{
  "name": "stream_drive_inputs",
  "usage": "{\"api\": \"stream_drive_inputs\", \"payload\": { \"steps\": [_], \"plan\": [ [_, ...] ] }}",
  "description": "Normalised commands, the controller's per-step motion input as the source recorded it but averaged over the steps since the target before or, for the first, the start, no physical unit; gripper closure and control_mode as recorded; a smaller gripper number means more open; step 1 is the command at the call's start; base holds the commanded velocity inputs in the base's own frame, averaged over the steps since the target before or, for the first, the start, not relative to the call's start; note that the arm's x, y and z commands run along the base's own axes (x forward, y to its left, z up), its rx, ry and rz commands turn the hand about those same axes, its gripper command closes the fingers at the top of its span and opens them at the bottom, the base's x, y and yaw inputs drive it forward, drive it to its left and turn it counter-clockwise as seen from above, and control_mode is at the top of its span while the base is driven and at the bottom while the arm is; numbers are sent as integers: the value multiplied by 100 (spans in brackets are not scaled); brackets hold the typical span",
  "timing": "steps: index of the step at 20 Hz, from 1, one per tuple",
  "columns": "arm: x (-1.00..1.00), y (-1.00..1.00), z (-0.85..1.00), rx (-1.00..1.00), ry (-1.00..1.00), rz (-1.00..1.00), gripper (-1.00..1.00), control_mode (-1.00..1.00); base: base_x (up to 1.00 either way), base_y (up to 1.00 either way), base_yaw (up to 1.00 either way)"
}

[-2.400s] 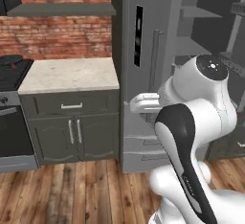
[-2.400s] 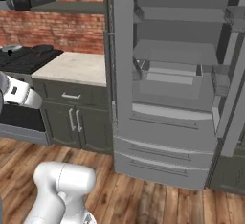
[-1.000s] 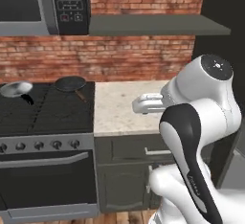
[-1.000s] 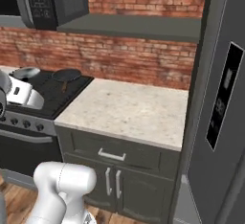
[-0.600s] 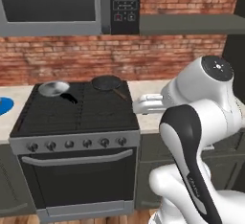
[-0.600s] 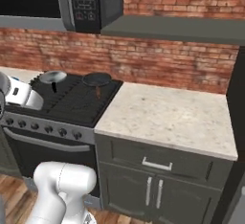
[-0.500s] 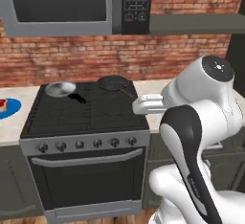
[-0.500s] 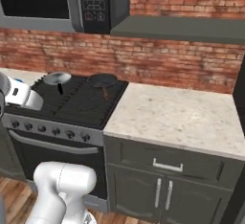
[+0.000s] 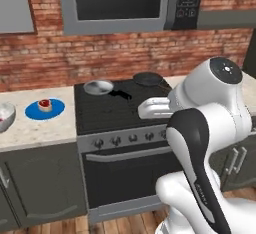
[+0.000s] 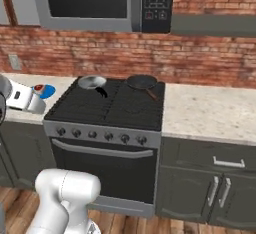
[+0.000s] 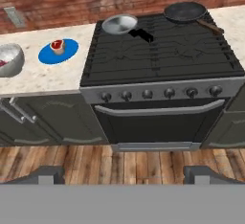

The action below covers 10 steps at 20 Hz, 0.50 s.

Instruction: Place one of the steaks on the plate and the other in the bowl. Then place the bowl in the fridge.

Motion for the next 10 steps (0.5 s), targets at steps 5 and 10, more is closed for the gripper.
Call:
{"api": "stream_drive_inputs", "payload": {
  "steps": [5, 10],
  "plan": [
    [0, 0, 0, 0, 0, 0, -100, 100, -50, 100, -3],
    [0, 0, 0, 0, 0, 0, -100, 100, 31, 100, -1]
  ]
}}
